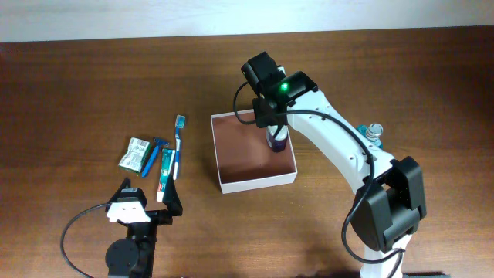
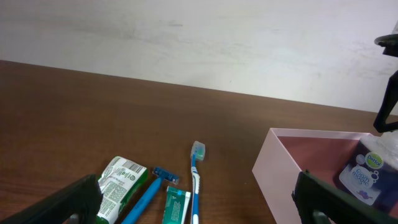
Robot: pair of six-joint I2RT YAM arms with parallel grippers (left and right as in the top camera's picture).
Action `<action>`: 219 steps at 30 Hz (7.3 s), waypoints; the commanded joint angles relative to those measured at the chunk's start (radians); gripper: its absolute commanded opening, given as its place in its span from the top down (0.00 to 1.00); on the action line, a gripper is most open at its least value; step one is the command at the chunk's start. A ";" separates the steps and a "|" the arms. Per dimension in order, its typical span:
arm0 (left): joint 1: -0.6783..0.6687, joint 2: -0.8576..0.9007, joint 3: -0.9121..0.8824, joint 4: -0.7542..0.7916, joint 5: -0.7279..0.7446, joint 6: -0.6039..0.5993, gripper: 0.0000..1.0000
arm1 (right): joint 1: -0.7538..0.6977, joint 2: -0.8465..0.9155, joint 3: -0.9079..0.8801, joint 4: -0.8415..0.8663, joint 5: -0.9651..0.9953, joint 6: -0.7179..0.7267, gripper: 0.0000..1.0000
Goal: Pack container
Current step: 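Lower the soap bottle into the box's back right corner, then open the right gripper and release the soap bottle in the box, then raise the right gripper and move it over the Listerine bottle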
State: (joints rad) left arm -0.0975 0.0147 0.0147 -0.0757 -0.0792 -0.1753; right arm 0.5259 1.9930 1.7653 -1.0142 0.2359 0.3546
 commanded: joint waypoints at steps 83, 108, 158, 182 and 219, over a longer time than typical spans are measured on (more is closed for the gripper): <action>0.002 -0.009 -0.006 0.001 -0.007 0.016 0.01 | 0.161 -0.148 -0.170 -0.282 -0.199 -0.715 0.96; 0.002 -0.009 -0.006 0.001 -0.007 0.016 0.01 | 0.076 -0.139 -0.175 -0.193 -0.106 -0.977 0.96; 0.002 -0.009 -0.006 0.002 -0.007 0.016 0.01 | 0.061 -0.079 -0.329 0.058 -0.018 -0.939 0.96; 0.002 -0.009 -0.006 0.001 -0.007 0.016 0.01 | 0.061 -0.079 -0.329 0.158 0.016 -0.841 0.96; 0.002 -0.009 -0.006 0.001 -0.007 0.016 0.01 | 0.208 -0.208 -0.196 0.037 -0.307 -0.542 0.96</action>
State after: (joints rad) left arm -0.0975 0.0147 0.0143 -0.0757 -0.0792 -0.1753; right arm 0.7273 1.8828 1.4860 -0.9737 -0.0341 -0.2653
